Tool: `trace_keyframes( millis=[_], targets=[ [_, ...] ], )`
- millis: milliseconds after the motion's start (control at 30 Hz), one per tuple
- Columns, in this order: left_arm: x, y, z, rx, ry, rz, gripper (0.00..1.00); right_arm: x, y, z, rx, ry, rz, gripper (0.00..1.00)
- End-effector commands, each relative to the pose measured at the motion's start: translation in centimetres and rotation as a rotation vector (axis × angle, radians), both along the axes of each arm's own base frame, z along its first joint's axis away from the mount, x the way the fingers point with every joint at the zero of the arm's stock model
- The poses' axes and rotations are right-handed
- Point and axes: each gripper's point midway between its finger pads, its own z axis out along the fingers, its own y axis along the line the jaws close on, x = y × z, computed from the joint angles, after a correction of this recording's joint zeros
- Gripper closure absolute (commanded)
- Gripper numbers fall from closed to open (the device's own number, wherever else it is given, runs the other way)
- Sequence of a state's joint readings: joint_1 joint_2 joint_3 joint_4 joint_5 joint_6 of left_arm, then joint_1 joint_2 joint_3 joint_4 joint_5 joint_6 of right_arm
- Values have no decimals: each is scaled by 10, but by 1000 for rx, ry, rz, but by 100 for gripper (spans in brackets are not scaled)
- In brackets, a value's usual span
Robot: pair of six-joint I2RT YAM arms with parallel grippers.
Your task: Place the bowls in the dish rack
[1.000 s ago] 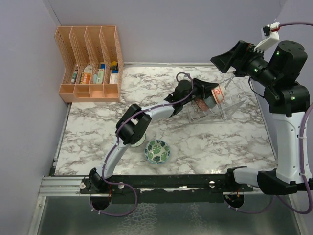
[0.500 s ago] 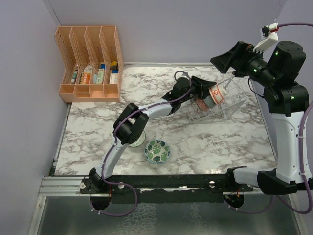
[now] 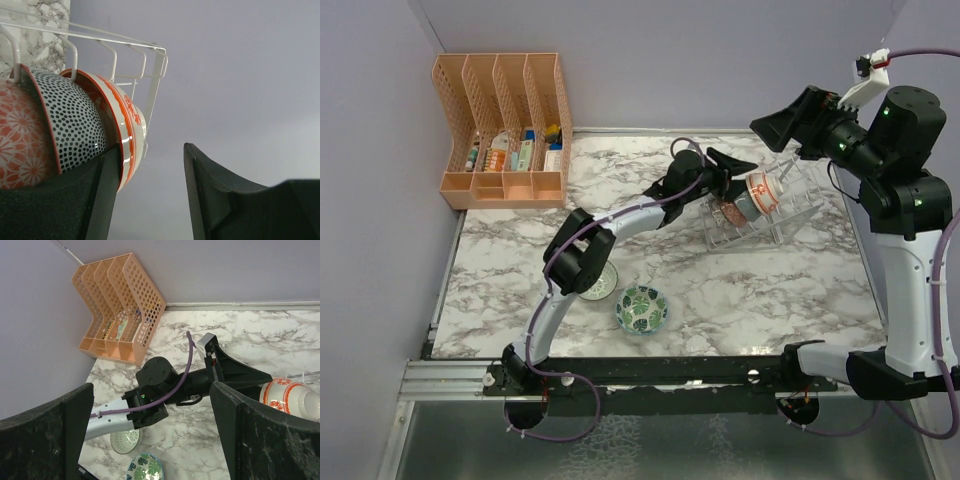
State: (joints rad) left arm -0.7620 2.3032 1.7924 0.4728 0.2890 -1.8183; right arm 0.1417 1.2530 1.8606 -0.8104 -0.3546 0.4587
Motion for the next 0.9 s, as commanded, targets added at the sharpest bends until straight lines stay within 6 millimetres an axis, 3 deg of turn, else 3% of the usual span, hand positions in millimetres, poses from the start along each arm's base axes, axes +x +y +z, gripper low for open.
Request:
trace_keyframes(
  millis=[0, 667, 867],
  targets=[
    [-15, 8, 18, 34, -25, -60, 44, -8, -1, 9, 11, -34, 7, 0],
    [-17, 62, 53, 107, -145, -2, 35, -13, 2, 3, 28, -27, 23, 0],
    [-22, 96, 61, 197, -235, 34, 22, -17, 2, 3, 20, -28, 32, 0]
  ],
)
